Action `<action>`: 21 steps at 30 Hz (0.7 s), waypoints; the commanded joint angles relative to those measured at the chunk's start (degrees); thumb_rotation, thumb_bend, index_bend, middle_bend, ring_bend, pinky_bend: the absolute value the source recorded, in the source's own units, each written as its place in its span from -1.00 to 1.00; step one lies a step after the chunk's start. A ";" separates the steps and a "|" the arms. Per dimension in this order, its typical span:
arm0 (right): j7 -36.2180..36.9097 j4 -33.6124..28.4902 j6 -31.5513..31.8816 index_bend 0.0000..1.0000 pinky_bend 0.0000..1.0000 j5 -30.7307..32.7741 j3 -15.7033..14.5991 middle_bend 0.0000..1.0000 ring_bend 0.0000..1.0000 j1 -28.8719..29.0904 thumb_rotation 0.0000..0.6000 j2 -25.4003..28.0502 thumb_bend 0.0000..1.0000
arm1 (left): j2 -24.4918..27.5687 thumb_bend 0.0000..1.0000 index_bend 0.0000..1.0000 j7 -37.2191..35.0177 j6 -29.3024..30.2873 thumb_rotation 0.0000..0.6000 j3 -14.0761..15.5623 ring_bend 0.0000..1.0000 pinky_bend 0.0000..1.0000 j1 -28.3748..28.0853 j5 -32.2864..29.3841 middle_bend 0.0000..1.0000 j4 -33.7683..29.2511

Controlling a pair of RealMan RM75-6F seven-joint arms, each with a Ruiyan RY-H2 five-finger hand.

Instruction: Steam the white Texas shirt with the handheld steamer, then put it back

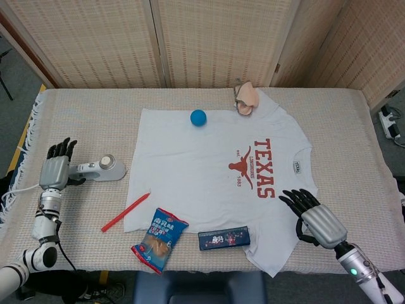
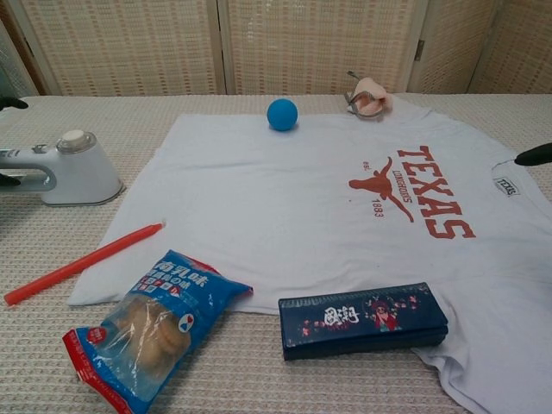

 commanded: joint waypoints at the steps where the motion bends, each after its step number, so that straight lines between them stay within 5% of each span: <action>1: -0.97 -0.10 2.43 -1.00 -1.00 0.74 1.18 -0.91 -1.00 -1.14 0.28 0.33 0.07 | 4.26 -0.80 -0.73 -2.14 5.96 1.00 -0.86 -0.86 -0.71 3.95 0.10 -0.73 -6.50; 4: -1.80 0.28 5.64 -1.00 -1.00 1.61 2.37 -0.86 -1.00 -2.73 0.33 0.25 -0.57 | 7.13 -0.80 -0.58 -4.29 9.14 1.00 -0.01 -0.76 -0.65 6.82 1.49 -0.62 -10.90; 7: -2.87 -0.16 7.71 -1.00 -1.00 3.30 3.28 -0.86 -1.00 -4.27 0.33 0.67 -0.97 | 10.04 -0.80 -0.57 -4.77 12.80 1.00 1.73 -0.74 -0.66 10.00 3.38 -0.59 -15.13; 17: -11.93 -1.30 15.67 -1.00 -1.00 8.21 6.03 -0.97 -1.00 -10.21 0.61 -0.58 -1.00 | 19.46 -0.80 -0.65 -0.47 23.35 1.00 9.02 -0.81 -0.69 19.86 9.41 -0.67 -29.72; 21: -8.37 -0.29 17.33 -1.00 -1.00 7.34 5.85 -0.97 -1.00 -11.73 0.63 -1.39 -1.00 | 22.11 -0.80 -0.64 1.74 26.39 1.00 12.02 -0.81 -0.69 22.81 12.37 -0.67 -34.39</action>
